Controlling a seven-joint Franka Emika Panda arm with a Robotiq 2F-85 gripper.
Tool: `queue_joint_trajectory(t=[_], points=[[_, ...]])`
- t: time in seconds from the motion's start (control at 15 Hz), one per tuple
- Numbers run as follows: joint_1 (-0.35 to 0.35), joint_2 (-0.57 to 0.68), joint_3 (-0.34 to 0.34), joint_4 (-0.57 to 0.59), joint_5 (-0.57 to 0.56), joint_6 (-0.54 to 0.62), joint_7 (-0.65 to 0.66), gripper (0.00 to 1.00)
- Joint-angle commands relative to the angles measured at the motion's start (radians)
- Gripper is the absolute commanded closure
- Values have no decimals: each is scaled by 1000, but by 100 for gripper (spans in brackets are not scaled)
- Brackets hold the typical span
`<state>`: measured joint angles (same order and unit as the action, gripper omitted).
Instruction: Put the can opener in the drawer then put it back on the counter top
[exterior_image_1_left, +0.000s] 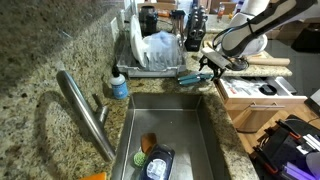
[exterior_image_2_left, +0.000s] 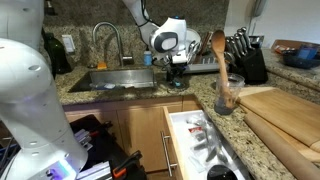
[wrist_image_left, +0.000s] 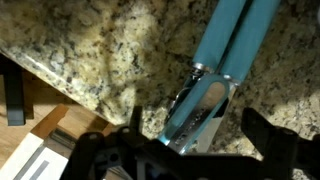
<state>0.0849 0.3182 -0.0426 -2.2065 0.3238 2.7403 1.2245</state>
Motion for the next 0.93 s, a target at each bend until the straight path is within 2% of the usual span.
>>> queue_joint_trajectory(t=[0.0, 0.27, 0.47, 0.53, 0.73, 0.87], points=[[1, 12, 3, 5, -7, 12, 24, 0], [17, 40, 2, 15, -10, 36, 55, 0], [18, 109, -15, 57, -32, 28, 63, 0], [18, 58, -2, 20, -15, 35, 55, 0], [18, 64, -2, 26, -16, 36, 55, 0], [10, 63, 7, 28, -5, 43, 42, 26]])
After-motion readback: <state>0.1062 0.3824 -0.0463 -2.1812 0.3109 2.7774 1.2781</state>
